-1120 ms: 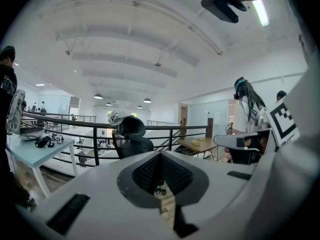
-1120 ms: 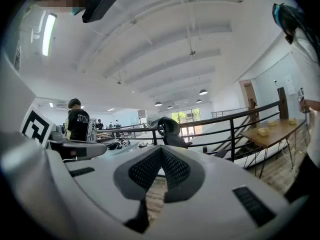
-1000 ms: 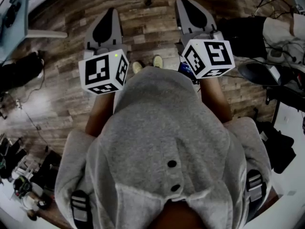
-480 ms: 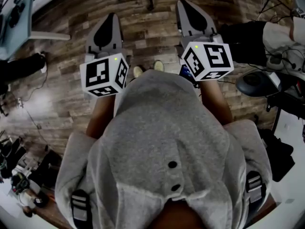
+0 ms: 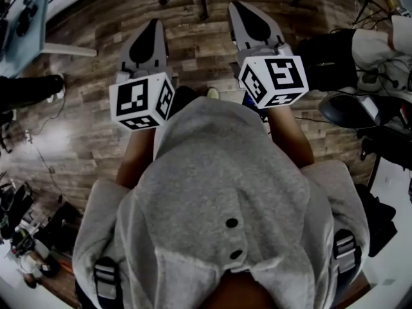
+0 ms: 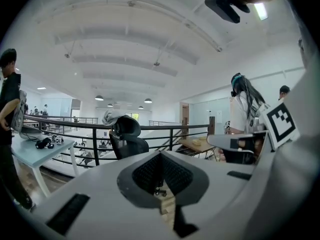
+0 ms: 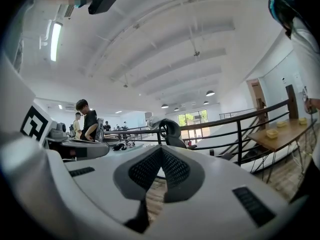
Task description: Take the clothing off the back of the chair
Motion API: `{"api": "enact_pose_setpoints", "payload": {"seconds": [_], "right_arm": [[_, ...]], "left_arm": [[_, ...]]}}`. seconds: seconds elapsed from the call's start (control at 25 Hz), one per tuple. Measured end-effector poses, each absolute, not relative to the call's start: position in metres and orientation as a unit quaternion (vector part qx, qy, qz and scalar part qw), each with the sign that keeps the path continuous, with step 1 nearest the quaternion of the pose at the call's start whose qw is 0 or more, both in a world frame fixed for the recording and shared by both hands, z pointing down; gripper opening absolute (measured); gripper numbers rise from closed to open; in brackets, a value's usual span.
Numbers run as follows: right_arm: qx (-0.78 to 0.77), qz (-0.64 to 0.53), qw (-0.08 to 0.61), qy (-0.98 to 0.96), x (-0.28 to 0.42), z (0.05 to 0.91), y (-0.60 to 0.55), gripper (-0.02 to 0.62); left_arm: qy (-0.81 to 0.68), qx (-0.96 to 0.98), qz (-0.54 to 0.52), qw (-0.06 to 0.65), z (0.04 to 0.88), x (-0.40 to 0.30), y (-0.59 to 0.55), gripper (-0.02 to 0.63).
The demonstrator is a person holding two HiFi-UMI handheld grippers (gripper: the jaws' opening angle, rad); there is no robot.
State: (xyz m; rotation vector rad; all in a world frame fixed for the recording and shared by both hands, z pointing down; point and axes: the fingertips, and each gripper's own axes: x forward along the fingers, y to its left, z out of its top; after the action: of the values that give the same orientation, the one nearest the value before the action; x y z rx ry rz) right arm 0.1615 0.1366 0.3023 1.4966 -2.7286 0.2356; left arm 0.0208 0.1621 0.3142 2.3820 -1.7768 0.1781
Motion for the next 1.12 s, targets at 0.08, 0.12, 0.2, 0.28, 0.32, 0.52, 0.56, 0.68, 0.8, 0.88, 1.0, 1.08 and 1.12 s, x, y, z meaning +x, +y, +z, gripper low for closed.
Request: {"api": "enact_pose_setpoints", "payload": {"seconds": [0.08, 0.12, 0.2, 0.28, 0.32, 0.52, 0.56, 0.68, 0.8, 0.88, 1.0, 1.08, 1.12], "right_arm": [[0.474, 0.076, 0.012, -0.877, 0.161, 0.304, 0.137, 0.01], [0.472, 0.076, 0.012, -0.878, 0.161, 0.304, 0.138, 0.011], [0.472, 0.077, 0.009, -0.878, 0.161, 0.304, 0.138, 0.011], [0.477, 0.079, 0.003, -0.876, 0.161, 0.305, 0.137, 0.011], [0.478, 0.08, 0.001, -0.875, 0.161, 0.306, 0.136, 0.01], [0.476, 0.071, 0.005, -0.877, 0.153, 0.306, 0.129, 0.01], [0.474, 0.067, 0.006, -0.878, 0.15, 0.305, 0.127, 0.011], [0.472, 0.059, 0.009, -0.879, 0.145, 0.302, 0.121, 0.011], [0.473, 0.056, 0.013, -0.879, 0.143, 0.303, 0.109, 0.011], [0.474, 0.055, 0.016, -0.879, 0.139, 0.304, 0.099, 0.011], [0.474, 0.053, 0.017, -0.879, 0.131, 0.306, 0.083, 0.011], [0.474, 0.051, 0.017, -0.879, 0.126, 0.306, 0.068, 0.011], [0.475, 0.051, 0.017, -0.879, 0.122, 0.306, 0.059, 0.011]], "left_arm": [[-0.598, 0.795, 0.059, 0.08, 0.313, 0.021, 0.164, 0.002], [-0.599, 0.794, 0.059, 0.079, 0.312, 0.02, 0.165, 0.002], [-0.601, 0.793, 0.06, 0.08, 0.313, 0.017, 0.165, 0.002], [-0.603, 0.792, 0.061, 0.08, 0.315, 0.013, 0.164, 0.003], [-0.603, 0.791, 0.061, 0.08, 0.316, 0.011, 0.163, 0.003], [-0.602, 0.792, 0.057, 0.078, 0.318, 0.005, 0.156, 0.002], [-0.602, 0.792, 0.057, 0.08, 0.318, 0.002, 0.154, 0.003], [-0.603, 0.792, 0.054, 0.083, 0.318, -0.001, 0.147, 0.002], [-0.602, 0.792, 0.052, 0.085, 0.321, -0.003, 0.136, 0.003], [-0.603, 0.792, 0.052, 0.086, 0.323, -0.008, 0.128, 0.002], [-0.605, 0.789, 0.054, 0.088, 0.329, -0.018, 0.112, 0.003], [-0.609, 0.786, 0.056, 0.092, 0.333, -0.024, 0.097, 0.003], [-0.61, 0.784, 0.058, 0.094, 0.334, -0.028, 0.087, 0.002]]}}
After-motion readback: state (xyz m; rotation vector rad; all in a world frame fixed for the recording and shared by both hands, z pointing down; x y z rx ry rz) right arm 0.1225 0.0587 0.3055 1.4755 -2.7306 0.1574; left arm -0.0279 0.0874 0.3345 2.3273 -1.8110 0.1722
